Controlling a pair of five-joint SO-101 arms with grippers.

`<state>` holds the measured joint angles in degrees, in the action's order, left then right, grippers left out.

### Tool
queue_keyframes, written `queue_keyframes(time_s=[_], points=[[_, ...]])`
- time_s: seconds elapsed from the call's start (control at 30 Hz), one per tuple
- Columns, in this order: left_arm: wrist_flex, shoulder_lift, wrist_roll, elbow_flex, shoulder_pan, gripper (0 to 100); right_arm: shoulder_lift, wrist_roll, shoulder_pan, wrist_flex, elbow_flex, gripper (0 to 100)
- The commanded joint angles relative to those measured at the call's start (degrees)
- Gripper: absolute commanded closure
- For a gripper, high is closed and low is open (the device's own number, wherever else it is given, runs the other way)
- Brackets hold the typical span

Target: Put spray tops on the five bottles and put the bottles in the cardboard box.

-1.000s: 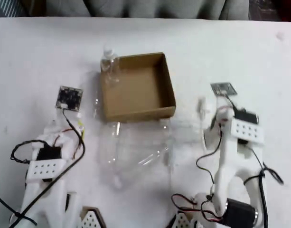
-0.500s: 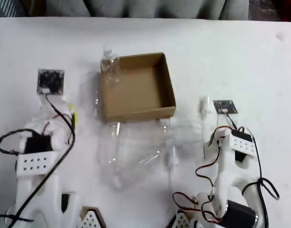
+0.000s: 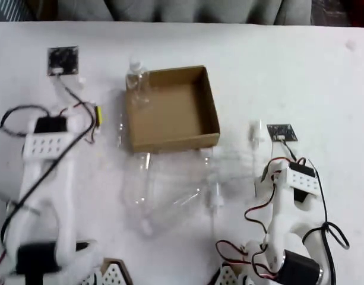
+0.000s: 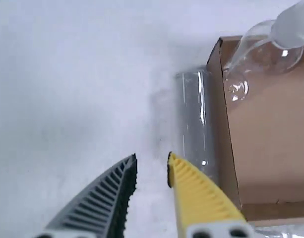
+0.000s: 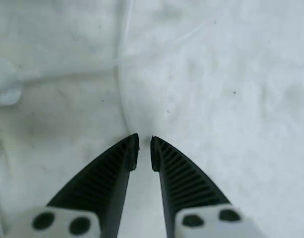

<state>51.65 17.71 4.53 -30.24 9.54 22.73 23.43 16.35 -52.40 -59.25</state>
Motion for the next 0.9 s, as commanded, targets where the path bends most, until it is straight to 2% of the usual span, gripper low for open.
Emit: queue_keyframes(time_s=[0.0, 0.17, 0.37, 0.73, 0.87], points=[[0.4, -10.4, 1.1, 10.3, -2.0, 90, 1.5, 0.5, 0.0, 0.7, 0.3, 98.1], [0.4, -18.9, 1.1, 16.5, -2.2, 89, 1.5, 0.5, 0.0, 0.7, 0.3, 98.1], [0.4, -24.8, 1.1, 20.8, -2.2, 74, 1.4, 0.5, -0.1, 1.9, 0.3, 98.1], [0.4, -35.4, 0.7, 28.1, -1.4, 74, 1.4, 0.5, -0.1, 2.1, 0.4, 98.1], [3.3, -39.6, 0.7, 32.8, -0.9, 74, 1.4, 0.5, -0.2, 2.8, 0.4, 98.1]])
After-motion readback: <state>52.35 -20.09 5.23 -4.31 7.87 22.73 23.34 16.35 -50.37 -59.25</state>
